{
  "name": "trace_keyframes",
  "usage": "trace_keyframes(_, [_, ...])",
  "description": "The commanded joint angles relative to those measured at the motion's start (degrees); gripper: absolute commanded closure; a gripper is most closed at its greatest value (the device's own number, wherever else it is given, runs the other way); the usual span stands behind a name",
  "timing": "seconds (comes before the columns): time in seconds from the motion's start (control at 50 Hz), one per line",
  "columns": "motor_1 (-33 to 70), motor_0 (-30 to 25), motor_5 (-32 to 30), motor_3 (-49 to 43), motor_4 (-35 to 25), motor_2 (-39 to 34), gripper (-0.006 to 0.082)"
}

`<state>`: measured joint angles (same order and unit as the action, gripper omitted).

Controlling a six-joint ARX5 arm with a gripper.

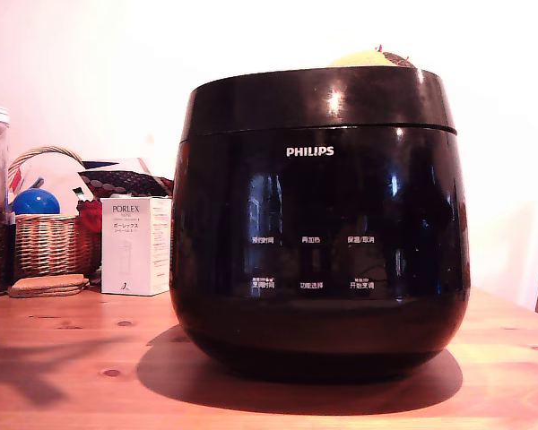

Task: Close the rice cooker by pressing the lid down with medium force

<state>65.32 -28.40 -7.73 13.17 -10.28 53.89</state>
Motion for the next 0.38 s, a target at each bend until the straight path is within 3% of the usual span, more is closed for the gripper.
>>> trace_keyframes(0.0, [0.31,2.21,-0.26,-0.85,1.05,-0.22,0.0791])
trace_keyframes(0.36, [-0.52,11.04,-0.22,-1.36,3.76,0.13,0.0791])
